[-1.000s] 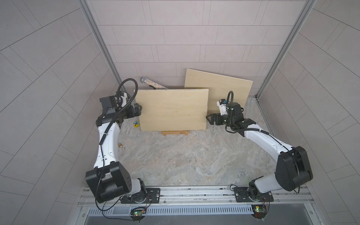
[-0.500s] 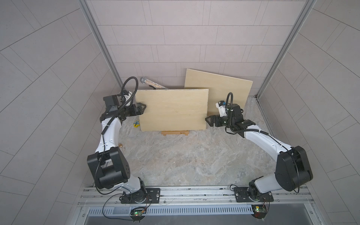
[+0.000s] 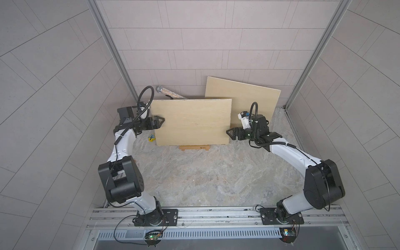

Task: Disassemble the easel
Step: Adjust the easel at the center of the board.

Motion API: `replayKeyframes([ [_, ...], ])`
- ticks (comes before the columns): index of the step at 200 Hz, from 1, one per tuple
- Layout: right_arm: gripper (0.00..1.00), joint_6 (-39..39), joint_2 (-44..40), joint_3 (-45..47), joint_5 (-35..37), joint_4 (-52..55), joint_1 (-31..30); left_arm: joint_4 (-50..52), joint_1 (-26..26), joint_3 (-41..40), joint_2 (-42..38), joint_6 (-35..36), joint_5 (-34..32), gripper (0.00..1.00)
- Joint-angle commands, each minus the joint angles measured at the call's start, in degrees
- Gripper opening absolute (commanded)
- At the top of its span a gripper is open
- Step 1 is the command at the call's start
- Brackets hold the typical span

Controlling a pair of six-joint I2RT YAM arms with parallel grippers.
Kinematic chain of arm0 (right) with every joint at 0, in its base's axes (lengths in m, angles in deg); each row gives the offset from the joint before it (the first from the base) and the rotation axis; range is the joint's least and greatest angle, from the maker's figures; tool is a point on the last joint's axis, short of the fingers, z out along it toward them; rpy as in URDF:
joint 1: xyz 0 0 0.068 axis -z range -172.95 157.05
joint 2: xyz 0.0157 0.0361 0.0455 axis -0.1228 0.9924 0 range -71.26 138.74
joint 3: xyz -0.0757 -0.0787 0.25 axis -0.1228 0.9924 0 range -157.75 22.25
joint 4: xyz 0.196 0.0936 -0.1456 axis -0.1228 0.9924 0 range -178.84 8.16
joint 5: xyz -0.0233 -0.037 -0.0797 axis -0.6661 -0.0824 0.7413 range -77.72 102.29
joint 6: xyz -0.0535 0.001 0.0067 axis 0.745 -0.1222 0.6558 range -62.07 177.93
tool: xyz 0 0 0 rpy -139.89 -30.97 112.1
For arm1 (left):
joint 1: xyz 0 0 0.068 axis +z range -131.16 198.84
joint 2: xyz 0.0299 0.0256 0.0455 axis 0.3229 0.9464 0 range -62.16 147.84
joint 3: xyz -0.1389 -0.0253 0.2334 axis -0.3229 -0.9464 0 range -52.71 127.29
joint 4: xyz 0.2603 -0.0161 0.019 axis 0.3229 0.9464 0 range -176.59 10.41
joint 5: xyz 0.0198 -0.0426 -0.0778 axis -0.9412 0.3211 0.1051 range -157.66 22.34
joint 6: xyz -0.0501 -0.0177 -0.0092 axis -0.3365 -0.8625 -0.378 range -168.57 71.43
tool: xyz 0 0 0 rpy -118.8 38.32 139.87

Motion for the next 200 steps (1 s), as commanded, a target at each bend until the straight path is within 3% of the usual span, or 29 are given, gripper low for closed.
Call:
replayKeyframes([
  [1, 1.0, 0.31, 0.53, -2.09, -1.07, -0.62, 0.04, -0.65, -0.04, -1.07, -0.12, 0.65, 2.32, 0.94],
  [113, 1.0, -1.37, -3.99, 1.39, -1.26, 1.24, 0.18, -2.75, -1.64, -7.03, -4.14, -2.88, 3.88, 0.91],
  [200, 1.0, -2.21, -8.83, 4.4, -1.73, 3.21, 0.29, -1.93, -4.34, -13.86, -9.23, -4.55, 1.5, 0.88],
])
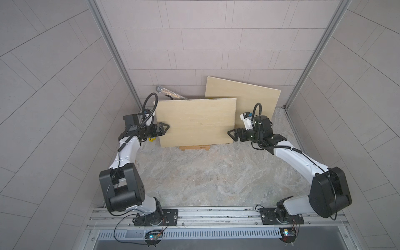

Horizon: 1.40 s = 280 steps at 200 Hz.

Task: Disassemble the easel
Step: Adjust the easel at the center of the board.

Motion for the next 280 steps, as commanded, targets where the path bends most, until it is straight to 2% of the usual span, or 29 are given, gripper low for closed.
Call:
replayKeyframes([
  [1, 1.0, -0.74, -3.1, 1.58, -0.4, 1.51, 0.16, 1.34, -1.01, -2.11, -2.46, -0.82, 0.83, 0.88],
  [37, 1.0, 1.56, -2.65, 2.39, 0.4, 0.88, 2.89, 1.51, -1.23, -3.14, -3.49, -0.72, -1.99, 0.87],
  [70, 1.0, 2.58, 6.4, -4.3, -8.51, -3.14, 6.57, 1.2, -1.27, -3.44, -3.8, -1.15, -2.71, 0.86],
  [96, 1.0, 0.98, 12.28, -7.91, -13.59, -8.7, 6.16, 0.38, -1.44, -4.26, -4.17, -1.7, -2.66, 0.86],
  [138, 0.99, 1.12, 19.12, -14.32, -15.55, -9.37, 2.99, 0.43, -1.44, -4.37, -4.69, -1.52, -3.79, 0.86],
  [185, 0.95, 1.13, 23.03, -18.84, -15.88, -8.26, 0.59, 1.0, -1.4, -4.99, -6.05, -0.66, -5.58, 0.86],
  [214, 0.94, 1.39, 24.84, -20.74, -16.83, -7.3, 0.42, 0.43, 0.07, -4.91, -7.07, -0.2, -6.69, 0.92],
  [244, 0.94, 1.16, 25.6, -21.22, -18.01, -7.54, 0.42, -7.33, 3.27, -5.73, -7.21, -2.28, -2.49, 0.95],
  [257, 0.94, 0.81, 26.03, -21.62, -18.52, -7.86, 0.33, -13.19, 4.63, -6.18, -6.01, -4.56, 1.72, 0.95],
  [280, 0.94, 0.59, 26.66, -22.28, -19.12, -7.85, 0.34, -15.56, 4.94, -3.38, -2.11, -5.78, 7.57, 0.94],
])
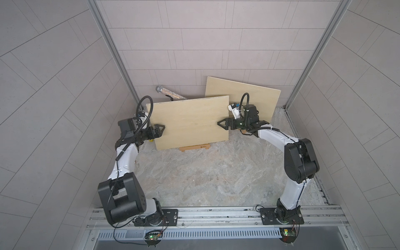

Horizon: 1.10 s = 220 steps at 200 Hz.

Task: Disassemble the easel
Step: Adjust the easel at the center of the board.

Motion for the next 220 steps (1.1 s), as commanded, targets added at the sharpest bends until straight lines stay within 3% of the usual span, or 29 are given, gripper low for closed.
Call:
replayKeyframes([
  [1, 0.94, -0.21, 0.94, -1.56, -3.3, -1.04, -0.87, -7.29, 0.61, 2.07, 3.09, -2.22, 9.08, 0.94],
  [41, 0.94, -0.02, 1.56, -2.25, -3.61, -0.74, -0.95, -6.76, -0.44, 2.93, 5.09, -2.41, 11.36, 0.85],
  [85, 0.94, 0.84, 2.7, -4.71, -4.07, 1.05, -1.0, -7.8, -2.36, -2.6, 1.87, -4.94, 10.9, 0.77],
  [125, 0.95, 1.2, 2.26, -3.58, -5.09, 1.18, -0.48, -8.69, -2.75, -9.33, -3.36, -7.5, 9.78, 0.76],
  [220, 0.95, -0.1, 0.52, -0.59, -8.04, -0.79, 0.61, -1.08, -5.2, -15.28, -13.49, -9.97, 8.01, 0.75],
])
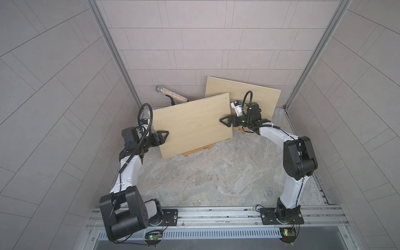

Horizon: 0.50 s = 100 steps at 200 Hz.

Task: Disassemble the easel
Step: Adjust the easel at the center of the board.

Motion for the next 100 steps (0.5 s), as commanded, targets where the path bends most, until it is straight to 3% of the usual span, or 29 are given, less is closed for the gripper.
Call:
replayKeyframes([
  [1, 0.95, -1.1, -1.85, 1.52, -6.27, 0.88, -2.36, 4.73, -2.54, -2.09, -3.02, -2.26, 4.45, 0.75],
  [23, 0.96, -0.91, -2.88, 2.97, -6.05, 0.94, -2.43, 11.12, -4.56, -2.16, -4.01, 1.59, 1.7, 0.74],
  [100, 1.0, -2.8, -10.01, 3.7, 3.02, 7.84, 3.45, 14.73, -4.61, 0.37, -3.96, 4.81, -8.5, 0.74],
])
